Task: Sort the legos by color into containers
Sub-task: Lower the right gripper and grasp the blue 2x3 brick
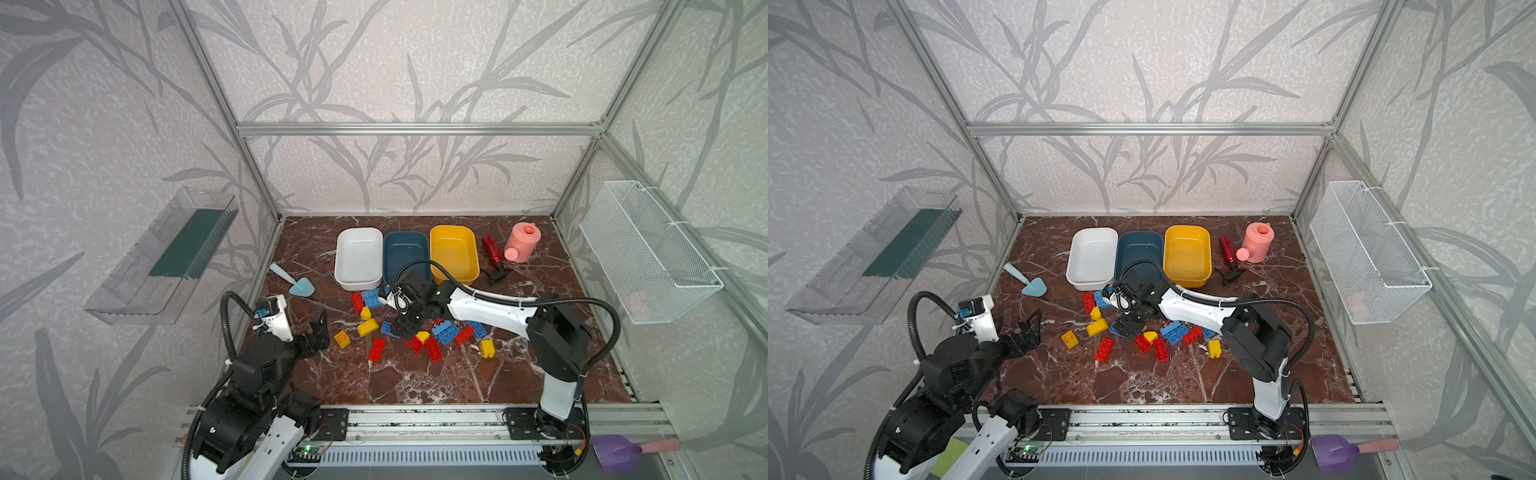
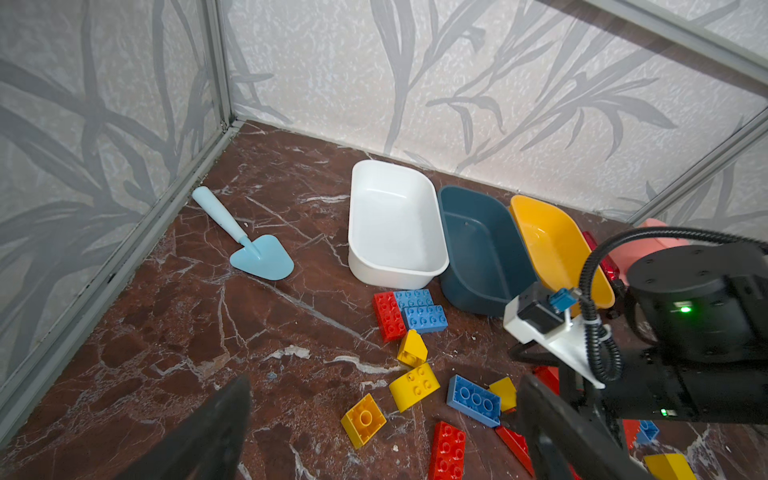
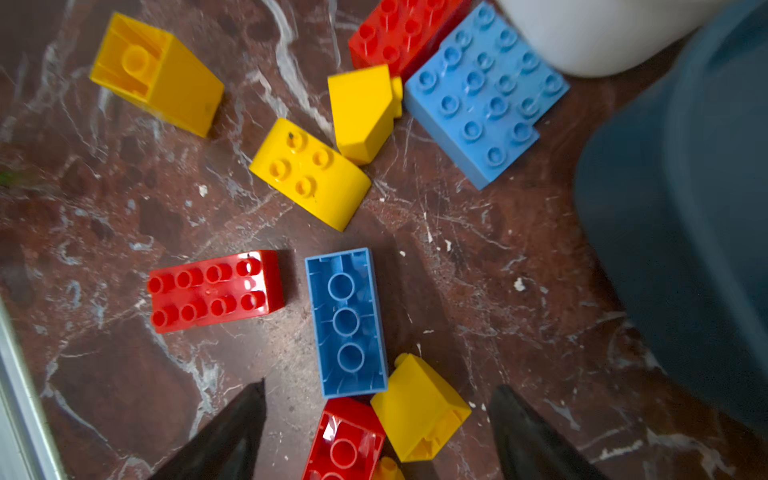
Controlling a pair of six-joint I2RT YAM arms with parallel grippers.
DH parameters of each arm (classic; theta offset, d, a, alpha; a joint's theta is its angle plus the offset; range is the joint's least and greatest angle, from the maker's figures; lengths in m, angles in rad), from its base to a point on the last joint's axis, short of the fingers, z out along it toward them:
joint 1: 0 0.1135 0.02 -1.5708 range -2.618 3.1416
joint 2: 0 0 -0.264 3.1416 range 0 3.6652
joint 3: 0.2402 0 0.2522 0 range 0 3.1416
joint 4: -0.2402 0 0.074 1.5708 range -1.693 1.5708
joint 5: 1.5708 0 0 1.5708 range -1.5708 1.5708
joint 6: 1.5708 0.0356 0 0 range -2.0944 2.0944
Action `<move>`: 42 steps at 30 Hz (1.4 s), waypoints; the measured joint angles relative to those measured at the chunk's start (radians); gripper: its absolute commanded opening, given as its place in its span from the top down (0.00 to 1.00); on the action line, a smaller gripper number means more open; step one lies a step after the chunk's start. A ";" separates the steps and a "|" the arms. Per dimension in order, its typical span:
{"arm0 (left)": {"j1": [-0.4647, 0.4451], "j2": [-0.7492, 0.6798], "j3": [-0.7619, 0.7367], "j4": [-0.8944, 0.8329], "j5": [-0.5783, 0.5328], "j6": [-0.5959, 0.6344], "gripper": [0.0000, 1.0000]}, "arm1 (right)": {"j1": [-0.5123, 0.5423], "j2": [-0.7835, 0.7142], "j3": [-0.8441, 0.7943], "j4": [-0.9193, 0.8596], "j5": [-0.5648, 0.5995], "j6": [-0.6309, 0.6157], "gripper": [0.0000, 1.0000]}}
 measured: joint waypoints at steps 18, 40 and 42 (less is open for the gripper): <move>0.000 -0.010 -0.006 0.005 -0.006 0.000 0.01 | 0.014 0.232 0.264 -0.199 0.005 -0.093 0.33; 0.000 0.002 -0.008 0.010 -0.008 0.000 0.01 | 0.040 0.267 0.332 -0.262 0.026 -0.120 0.88; 0.000 0.002 -0.008 0.010 -0.008 0.000 0.01 | 0.040 0.267 0.332 -0.262 0.029 -0.120 0.89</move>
